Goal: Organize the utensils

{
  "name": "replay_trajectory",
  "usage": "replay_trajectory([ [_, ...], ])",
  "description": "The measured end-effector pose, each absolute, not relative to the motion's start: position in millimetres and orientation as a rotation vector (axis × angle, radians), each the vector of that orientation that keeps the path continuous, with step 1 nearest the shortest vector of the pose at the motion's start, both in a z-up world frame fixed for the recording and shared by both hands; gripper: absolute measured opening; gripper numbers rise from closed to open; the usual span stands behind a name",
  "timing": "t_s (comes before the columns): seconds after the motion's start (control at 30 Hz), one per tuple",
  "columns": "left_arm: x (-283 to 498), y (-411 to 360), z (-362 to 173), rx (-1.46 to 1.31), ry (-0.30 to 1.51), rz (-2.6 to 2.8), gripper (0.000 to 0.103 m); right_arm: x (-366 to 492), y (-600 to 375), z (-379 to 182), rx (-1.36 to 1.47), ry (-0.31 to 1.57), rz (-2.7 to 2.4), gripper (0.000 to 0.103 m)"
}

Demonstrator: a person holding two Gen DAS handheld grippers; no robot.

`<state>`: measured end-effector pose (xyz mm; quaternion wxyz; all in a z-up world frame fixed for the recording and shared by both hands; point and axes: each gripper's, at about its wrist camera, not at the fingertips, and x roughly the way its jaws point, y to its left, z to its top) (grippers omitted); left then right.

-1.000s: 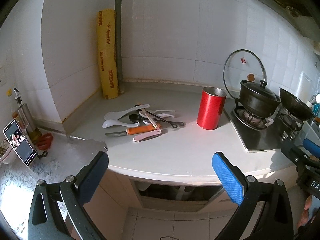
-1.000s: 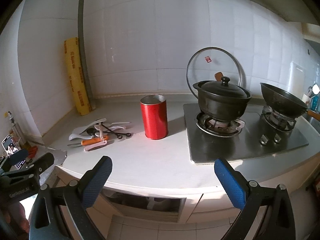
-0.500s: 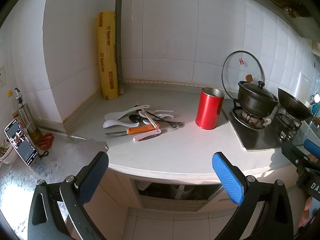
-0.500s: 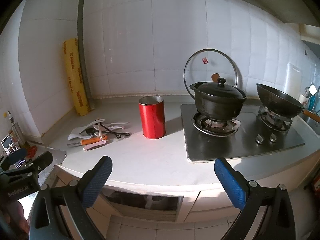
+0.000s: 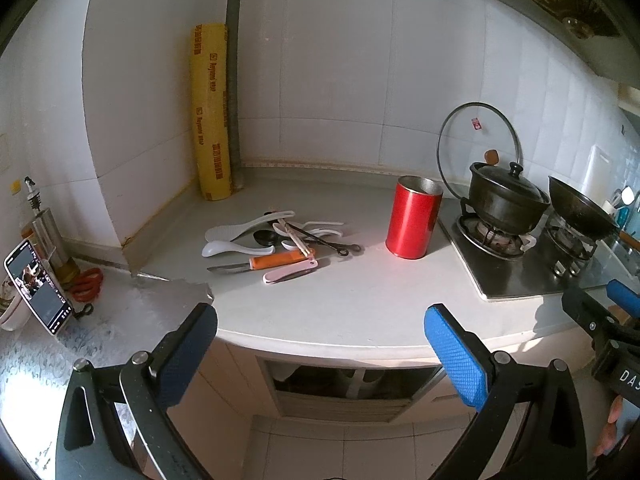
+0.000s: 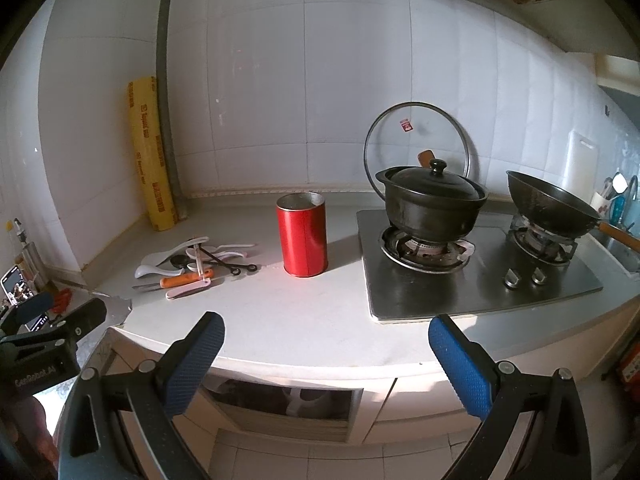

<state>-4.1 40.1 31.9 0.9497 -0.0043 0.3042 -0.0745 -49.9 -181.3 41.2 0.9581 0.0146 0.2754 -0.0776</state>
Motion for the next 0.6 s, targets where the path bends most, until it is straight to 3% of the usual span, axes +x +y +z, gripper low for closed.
replay_trajectory([
  [0.6, 35.9, 65.1, 12.4, -0.019, 0.67, -0.185, 0.103, -26.6, -163.8, 27.5, 0.04, 0.59, -0.19, 0.103],
])
